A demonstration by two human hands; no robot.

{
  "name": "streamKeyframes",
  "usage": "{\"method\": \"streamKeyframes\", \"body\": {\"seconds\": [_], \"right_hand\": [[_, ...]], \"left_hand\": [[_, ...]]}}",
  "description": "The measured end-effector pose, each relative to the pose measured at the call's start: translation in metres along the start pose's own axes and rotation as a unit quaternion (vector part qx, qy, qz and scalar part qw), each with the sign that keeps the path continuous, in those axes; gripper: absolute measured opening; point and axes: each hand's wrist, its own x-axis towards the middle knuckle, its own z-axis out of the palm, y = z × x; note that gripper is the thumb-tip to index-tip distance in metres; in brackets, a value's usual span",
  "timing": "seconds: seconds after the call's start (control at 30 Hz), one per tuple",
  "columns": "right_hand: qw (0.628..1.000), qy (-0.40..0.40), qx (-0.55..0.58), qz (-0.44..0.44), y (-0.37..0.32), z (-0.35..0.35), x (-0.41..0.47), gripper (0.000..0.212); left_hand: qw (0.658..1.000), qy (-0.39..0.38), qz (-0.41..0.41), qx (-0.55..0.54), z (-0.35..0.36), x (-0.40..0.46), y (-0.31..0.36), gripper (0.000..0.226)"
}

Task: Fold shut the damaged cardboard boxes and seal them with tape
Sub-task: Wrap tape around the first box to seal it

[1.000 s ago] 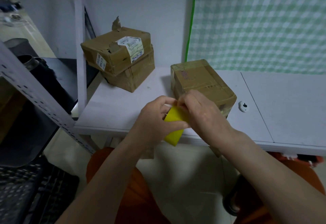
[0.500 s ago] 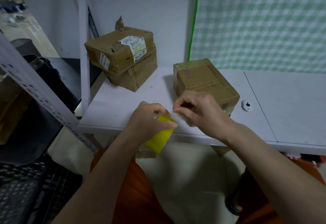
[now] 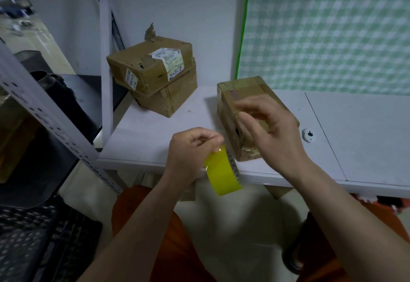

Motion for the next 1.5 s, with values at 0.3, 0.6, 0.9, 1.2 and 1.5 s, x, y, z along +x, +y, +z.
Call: {"method": "streamKeyframes", "body": {"seconds": [0.3,0.6,0.9,1.2,1.5], "right_hand": [[0.986,-0.138,-0.015,0.088,0.019,-0.001,-0.048,0.072],[0.954,0.171,0.150,0.194,0.013,0.000,-0.041,0.062],[0.921,0.225,0.191,0.254,0.014,-0.010,-0.032,0.052],[0.916,0.180,0.204,0.296,0.036,-0.037,-0.051,0.032],[0.954,0.177,0.019,0.242,0.071,-0.058,-0.049,0.047]], "left_hand": [[0.991,0.092,0.022,-0.092,0.009,0.005,0.024,0.008],[0.918,0.072,-0.101,-0.378,0.020,0.004,0.050,0.014],[0.915,0.094,-0.150,-0.363,0.050,0.006,0.052,0.012],[0.951,0.142,-0.192,-0.195,0.080,-0.011,0.014,0.006],[0.920,0.239,-0.247,-0.191,0.085,-0.004,0.002,0.006]]}}
